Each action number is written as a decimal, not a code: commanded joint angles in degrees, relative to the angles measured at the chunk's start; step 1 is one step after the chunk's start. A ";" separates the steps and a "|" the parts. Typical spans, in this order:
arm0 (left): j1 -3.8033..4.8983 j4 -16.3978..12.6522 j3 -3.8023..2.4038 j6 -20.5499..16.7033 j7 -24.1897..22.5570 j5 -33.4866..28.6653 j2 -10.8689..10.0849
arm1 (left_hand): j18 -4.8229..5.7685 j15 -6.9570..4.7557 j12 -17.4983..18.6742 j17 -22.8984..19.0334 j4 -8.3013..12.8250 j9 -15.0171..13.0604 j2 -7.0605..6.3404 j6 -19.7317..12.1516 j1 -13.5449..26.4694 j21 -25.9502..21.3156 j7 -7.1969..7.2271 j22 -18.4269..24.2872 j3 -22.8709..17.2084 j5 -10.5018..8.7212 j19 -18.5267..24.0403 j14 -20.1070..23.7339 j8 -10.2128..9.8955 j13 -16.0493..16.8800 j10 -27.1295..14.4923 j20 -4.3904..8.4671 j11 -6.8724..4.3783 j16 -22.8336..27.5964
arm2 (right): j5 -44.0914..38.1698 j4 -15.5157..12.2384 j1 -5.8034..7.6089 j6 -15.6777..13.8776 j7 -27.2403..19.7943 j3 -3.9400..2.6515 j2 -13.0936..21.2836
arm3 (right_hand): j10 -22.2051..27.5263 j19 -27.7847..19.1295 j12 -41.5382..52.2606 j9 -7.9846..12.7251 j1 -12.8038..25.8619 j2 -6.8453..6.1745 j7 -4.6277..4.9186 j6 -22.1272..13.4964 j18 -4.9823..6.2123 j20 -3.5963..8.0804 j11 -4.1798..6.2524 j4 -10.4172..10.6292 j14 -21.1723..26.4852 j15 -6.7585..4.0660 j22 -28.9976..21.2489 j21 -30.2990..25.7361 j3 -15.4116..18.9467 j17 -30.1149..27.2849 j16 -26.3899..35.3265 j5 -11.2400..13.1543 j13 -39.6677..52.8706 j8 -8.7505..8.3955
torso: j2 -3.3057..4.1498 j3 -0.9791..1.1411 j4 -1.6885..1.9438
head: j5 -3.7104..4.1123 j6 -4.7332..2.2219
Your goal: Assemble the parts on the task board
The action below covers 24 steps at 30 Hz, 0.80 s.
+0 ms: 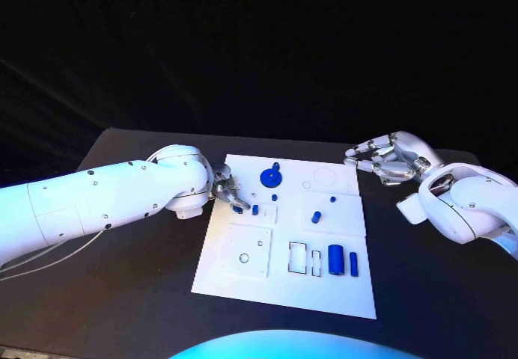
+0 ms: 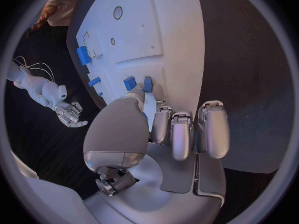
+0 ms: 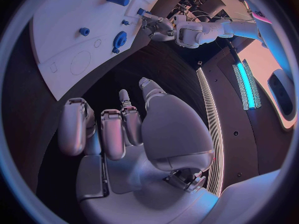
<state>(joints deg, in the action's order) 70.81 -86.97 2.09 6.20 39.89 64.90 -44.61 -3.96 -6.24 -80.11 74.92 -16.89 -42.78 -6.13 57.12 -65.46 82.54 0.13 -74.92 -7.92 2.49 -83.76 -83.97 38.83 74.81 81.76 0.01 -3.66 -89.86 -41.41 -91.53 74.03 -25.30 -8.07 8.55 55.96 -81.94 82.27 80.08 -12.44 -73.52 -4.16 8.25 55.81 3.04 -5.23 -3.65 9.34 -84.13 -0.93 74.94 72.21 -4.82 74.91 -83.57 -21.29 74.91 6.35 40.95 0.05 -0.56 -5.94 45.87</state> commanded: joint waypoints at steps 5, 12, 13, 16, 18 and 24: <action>-0.02 0.16 0.05 1.49 1.58 -0.43 0.39 | 1.05 -0.26 -0.36 15.08 0.04 -0.19 0.52 0.26 1.35 0.37 -0.01 -1.80 1.32 0.32 -0.34 -6.03 0.39 0.09 0.39 0.03 -0.03 -0.14 | -0.31 -0.16 -0.03 0.25 -0.37 -0.01 0.04 | 0.20 -0.23 0.03 -0.09 0.66 -0.15 0.01 -0.27 1.12 0.09 0.21 -0.02 -3.37 0.12 2.12 -0.19 0.51 7.44 0.23 -0.38 5.25 0.27 | 0.01 -0.01 0.02 | 0.06 0.01; -0.02 0.26 0.05 1.28 1.61 -0.45 0.59 | 1.06 -0.29 -0.36 15.08 0.06 -0.27 1.00 0.21 1.79 0.40 0.01 -1.86 1.89 0.32 -0.37 -6.03 0.40 0.12 0.42 0.06 -0.05 -0.14 | -0.31 -0.21 -0.03 0.22 -0.36 -0.01 0.06 | 0.20 -0.23 0.03 -0.09 0.66 -0.15 0.01 -0.27 1.12 0.09 0.21 -0.02 -3.37 0.12 2.12 -0.19 0.51 7.44 0.23 -0.38 5.25 0.27 | 0.01 -0.02 0.01 | 0.04 -0.04; -0.01 0.29 0.05 1.26 1.61 -0.45 0.61 | 1.06 -0.29 -0.37 15.08 0.06 -0.28 1.02 0.21 1.81 0.41 0.01 -1.87 1.92 0.32 -0.37 -6.03 0.40 0.13 0.42 0.07 -0.05 -0.14 | -0.31 -0.21 -0.03 0.22 -0.36 -0.01 0.06 | 0.20 -0.23 0.03 -0.09 0.66 -0.15 0.01 -0.27 1.12 0.09 0.21 -0.02 -3.37 0.12 2.12 -0.19 0.51 7.44 0.23 -0.38 5.25 0.27 | 0.02 -0.01 0.02 | 0.06 -0.07; -0.01 0.38 0.05 1.23 1.62 -0.45 0.66 | 1.07 -0.31 -0.36 15.08 0.06 -0.34 1.47 0.18 2.14 0.41 0.02 -1.89 2.33 0.31 -0.38 -6.03 0.40 0.14 0.43 0.08 -0.07 -0.14 | -0.31 -0.23 -0.03 0.22 -0.36 -0.01 0.06 | 0.20 -0.23 0.03 -0.09 0.66 -0.15 0.01 -0.27 1.12 0.09 0.21 -0.02 -3.37 0.12 2.12 -0.19 0.51 7.44 0.23 -0.38 5.25 0.27 | 0.01 -0.02 0.00 | 0.08 -0.04; -0.01 0.42 0.05 1.23 1.63 -0.45 0.67 | 1.07 -0.31 -0.36 15.08 0.06 -0.35 1.49 0.18 2.15 0.41 0.02 -1.89 2.35 0.31 -0.38 -6.03 0.40 0.14 0.43 0.08 -0.07 -0.14 | -0.31 -0.24 -0.03 0.21 -0.35 -0.01 0.07 | 0.20 -0.23 0.03 -0.09 0.66 -0.15 0.01 -0.27 1.12 0.09 0.21 -0.02 -3.37 0.12 2.12 -0.19 0.51 7.44 0.23 -0.38 5.25 0.27 | 0.02 -0.02 0.00 | 0.08 -0.04; -0.01 0.51 0.05 1.24 1.64 -0.45 0.68 | 1.05 -0.32 -0.30 15.08 0.21 -0.40 1.77 0.12 1.85 0.38 0.06 -1.84 2.48 0.32 -0.35 -6.03 0.40 0.07 0.39 0.10 -0.09 -0.14 | -0.32 -0.25 -0.03 0.20 -0.31 -0.01 0.10 | 0.20 -0.23 0.03 -0.09 0.66 -0.15 0.01 -0.27 1.12 0.09 0.21 -0.02 -3.37 0.12 2.12 -0.19 0.51 7.44 0.23 -0.38 5.25 0.27 | -0.01 -0.02 0.02 | 0.13 0.04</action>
<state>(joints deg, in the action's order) 70.86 -86.47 2.06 6.47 39.94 64.85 -44.06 -3.97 -6.24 -80.11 74.91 -16.74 -43.12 -4.61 57.12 -63.82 82.76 0.13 -74.91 -5.85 2.49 -83.75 -83.97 39.04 74.86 81.76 0.01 -3.66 -89.86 -41.41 -91.68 74.04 -25.31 -8.05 8.54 56.05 -81.94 82.27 80.08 -12.43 -73.30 -4.38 8.25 55.81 3.04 -5.23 -3.65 9.18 -84.13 -0.93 74.92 72.21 -4.67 74.90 -83.57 -21.29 74.91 6.35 40.96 0.03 -0.55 -5.83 45.84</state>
